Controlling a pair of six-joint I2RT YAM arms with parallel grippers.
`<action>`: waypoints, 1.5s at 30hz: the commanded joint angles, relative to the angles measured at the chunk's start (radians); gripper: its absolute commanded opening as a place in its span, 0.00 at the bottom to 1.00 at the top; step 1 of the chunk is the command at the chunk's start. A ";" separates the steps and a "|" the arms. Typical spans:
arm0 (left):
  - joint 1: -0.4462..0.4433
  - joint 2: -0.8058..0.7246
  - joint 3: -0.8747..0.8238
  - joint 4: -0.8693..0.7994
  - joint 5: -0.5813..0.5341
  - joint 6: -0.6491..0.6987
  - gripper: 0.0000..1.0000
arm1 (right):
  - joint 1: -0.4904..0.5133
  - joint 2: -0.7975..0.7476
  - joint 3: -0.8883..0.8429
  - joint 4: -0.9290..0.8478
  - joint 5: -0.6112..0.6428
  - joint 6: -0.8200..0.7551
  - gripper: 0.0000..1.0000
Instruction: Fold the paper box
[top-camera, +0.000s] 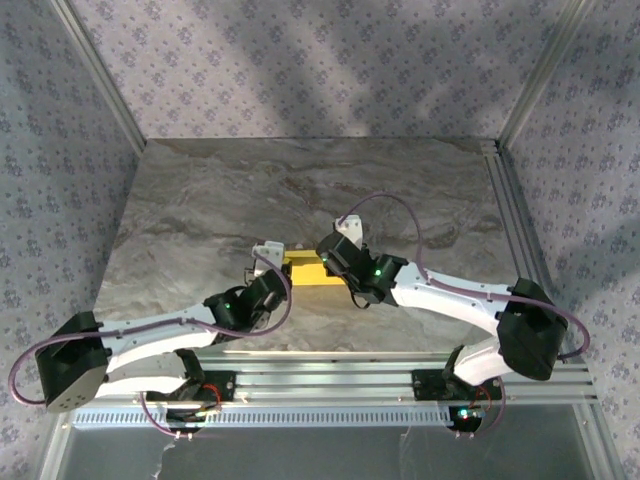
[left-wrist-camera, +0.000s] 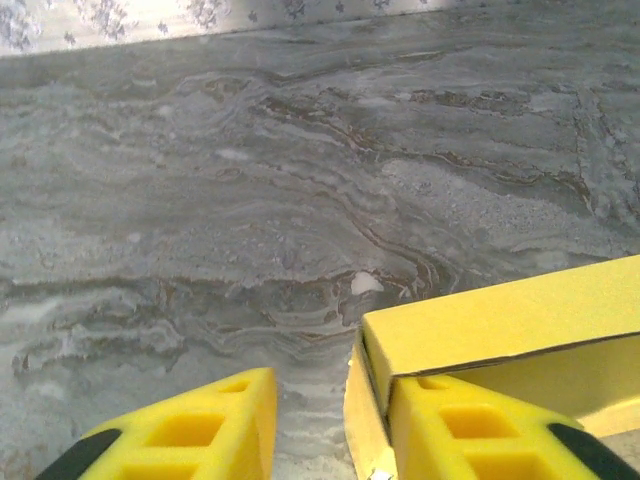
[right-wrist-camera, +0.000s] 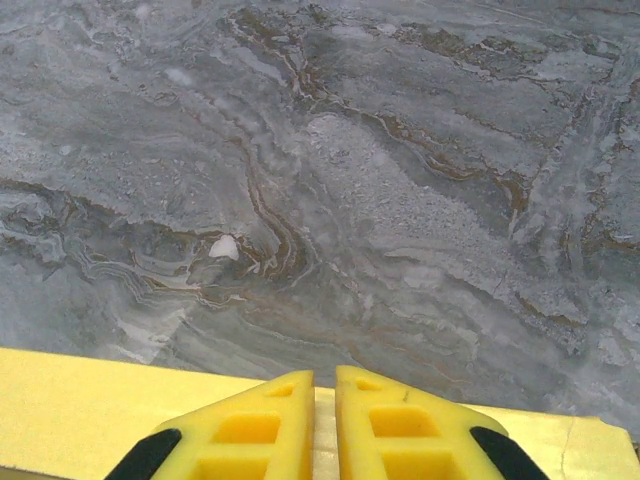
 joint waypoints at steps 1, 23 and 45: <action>-0.011 -0.055 -0.018 -0.127 0.065 -0.015 0.38 | 0.012 0.050 -0.054 -0.076 -0.032 0.007 0.13; 0.187 -0.165 0.239 -0.545 0.454 -0.528 0.65 | 0.037 0.064 -0.068 -0.081 -0.014 0.016 0.12; 0.329 0.030 0.132 -0.290 0.681 -0.722 0.48 | 0.038 0.069 -0.073 -0.075 -0.024 0.016 0.09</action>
